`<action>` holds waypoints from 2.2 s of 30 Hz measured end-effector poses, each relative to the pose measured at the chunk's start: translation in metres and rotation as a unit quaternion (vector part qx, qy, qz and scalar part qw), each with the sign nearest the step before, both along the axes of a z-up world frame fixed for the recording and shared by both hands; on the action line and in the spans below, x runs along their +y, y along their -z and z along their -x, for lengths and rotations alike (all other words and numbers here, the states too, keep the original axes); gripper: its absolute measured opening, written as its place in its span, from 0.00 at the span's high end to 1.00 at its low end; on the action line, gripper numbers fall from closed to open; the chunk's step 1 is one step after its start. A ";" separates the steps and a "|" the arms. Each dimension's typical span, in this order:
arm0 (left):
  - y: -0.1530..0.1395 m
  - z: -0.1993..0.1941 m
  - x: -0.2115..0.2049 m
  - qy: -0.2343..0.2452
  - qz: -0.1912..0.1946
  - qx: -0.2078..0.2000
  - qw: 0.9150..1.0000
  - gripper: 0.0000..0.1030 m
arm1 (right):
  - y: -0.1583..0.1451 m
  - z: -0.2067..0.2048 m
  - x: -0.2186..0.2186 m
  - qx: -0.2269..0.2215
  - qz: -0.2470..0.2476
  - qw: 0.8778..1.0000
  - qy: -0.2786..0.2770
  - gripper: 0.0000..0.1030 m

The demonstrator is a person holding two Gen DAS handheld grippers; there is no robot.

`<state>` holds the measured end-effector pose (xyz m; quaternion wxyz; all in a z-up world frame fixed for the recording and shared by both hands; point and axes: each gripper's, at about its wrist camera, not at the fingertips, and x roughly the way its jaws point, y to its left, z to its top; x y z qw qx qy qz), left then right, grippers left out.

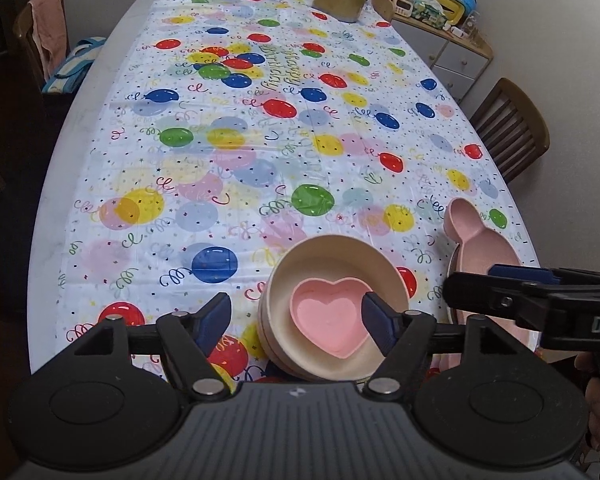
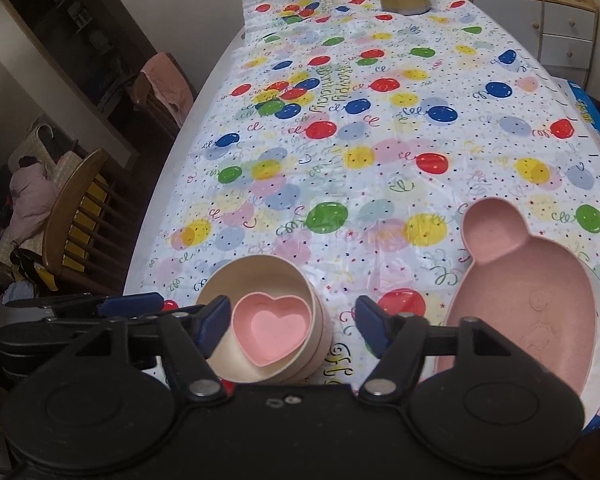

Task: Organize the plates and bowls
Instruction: 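Close both grippers on the cream bowl rim, then carry the cream bowl with both grippers over the pink bowl stack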

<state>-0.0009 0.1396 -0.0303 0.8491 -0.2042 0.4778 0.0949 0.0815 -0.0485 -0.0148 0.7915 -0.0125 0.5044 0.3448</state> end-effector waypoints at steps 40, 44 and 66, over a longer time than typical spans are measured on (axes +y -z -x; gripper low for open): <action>0.078 -0.021 0.009 -0.087 0.042 0.077 0.992 0.38 | 0.090 -0.014 0.021 0.114 0.065 0.985 0.116 0.53; 0.076 -0.022 0.006 -0.082 0.047 0.072 0.993 0.50 | 0.090 -0.014 0.023 0.118 0.058 0.986 0.106 0.63; 0.054 -0.023 -0.009 -0.065 0.039 0.065 0.995 0.64 | 0.074 -0.008 0.027 0.090 0.053 0.991 0.086 0.81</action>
